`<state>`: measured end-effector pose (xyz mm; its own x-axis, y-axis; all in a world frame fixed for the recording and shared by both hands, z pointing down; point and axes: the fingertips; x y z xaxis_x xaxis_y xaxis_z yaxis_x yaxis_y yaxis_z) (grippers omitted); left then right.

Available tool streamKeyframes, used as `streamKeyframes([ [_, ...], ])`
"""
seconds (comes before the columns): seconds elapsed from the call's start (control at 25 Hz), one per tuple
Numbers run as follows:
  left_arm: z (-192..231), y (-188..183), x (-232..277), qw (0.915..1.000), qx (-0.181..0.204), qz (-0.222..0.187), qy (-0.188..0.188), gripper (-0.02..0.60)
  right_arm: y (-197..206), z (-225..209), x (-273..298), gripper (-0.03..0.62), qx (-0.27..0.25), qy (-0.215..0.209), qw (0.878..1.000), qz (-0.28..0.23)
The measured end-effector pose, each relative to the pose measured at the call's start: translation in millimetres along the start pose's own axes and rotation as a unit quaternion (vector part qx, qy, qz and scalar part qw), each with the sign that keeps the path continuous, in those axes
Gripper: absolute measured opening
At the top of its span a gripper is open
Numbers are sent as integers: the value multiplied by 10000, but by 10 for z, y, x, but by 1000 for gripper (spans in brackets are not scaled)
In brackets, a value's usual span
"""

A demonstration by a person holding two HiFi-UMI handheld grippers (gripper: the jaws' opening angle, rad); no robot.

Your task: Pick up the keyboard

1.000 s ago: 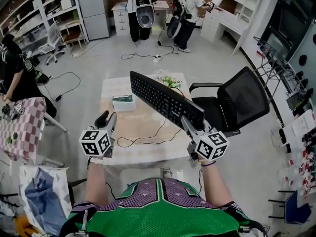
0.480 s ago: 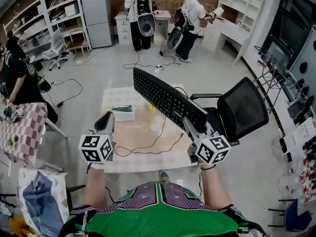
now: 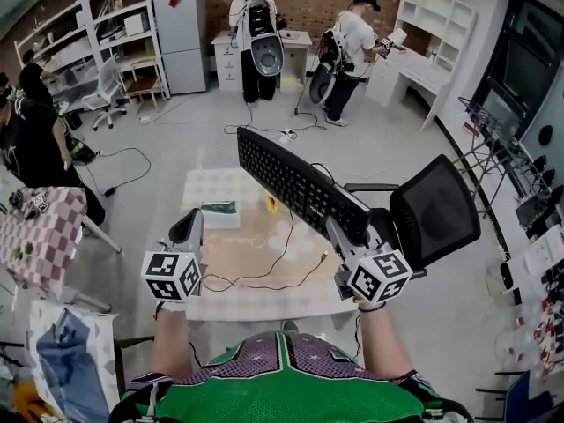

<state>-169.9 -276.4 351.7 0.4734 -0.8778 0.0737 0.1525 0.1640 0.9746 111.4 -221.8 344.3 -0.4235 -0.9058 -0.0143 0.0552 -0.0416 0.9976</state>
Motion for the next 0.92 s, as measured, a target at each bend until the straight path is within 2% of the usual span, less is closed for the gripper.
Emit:
streamKeyframes([
  [0.92, -14, 40, 185, 10000, -45, -16, -62, 18, -44, -195, 85, 74, 66, -179, 9998, -41],
])
Point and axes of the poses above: the fingertips, and each gripper's own axes: x forward along the fingers, z to its left, y out of its underside, and after that the axes turned 13 degrees about -x, right-handed
